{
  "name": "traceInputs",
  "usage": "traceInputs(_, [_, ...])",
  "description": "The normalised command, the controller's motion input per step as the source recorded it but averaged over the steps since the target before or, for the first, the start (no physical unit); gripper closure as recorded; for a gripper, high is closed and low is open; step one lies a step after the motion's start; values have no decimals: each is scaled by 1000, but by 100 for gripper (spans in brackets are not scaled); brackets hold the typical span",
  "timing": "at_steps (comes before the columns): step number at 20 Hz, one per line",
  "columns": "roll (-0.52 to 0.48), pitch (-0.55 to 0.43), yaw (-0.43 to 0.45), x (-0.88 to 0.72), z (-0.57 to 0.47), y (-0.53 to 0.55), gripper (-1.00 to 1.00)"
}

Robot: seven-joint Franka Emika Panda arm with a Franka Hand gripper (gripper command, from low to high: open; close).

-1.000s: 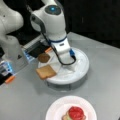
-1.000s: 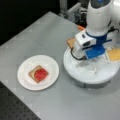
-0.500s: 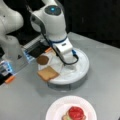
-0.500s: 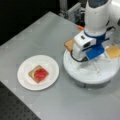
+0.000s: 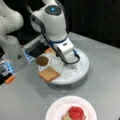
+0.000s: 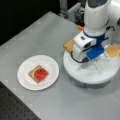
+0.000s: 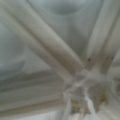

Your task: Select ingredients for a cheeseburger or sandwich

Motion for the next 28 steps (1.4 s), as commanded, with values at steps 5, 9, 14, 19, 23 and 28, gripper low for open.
traceInputs(5, [-7, 114, 254, 244, 115, -84, -100])
traceInputs(9, [-7, 115, 260, 246, 105, -96, -100])
traceInputs(14, [-16, 119, 237, 225, 127, -108, -100])
traceInputs(19, [-14, 141, 227, 215, 170, -97, -100])
traceInputs(23, [-14, 166, 224, 208, 196, -93, -100])
traceInputs(28, [-19, 187, 229, 182, 237, -110, -100])
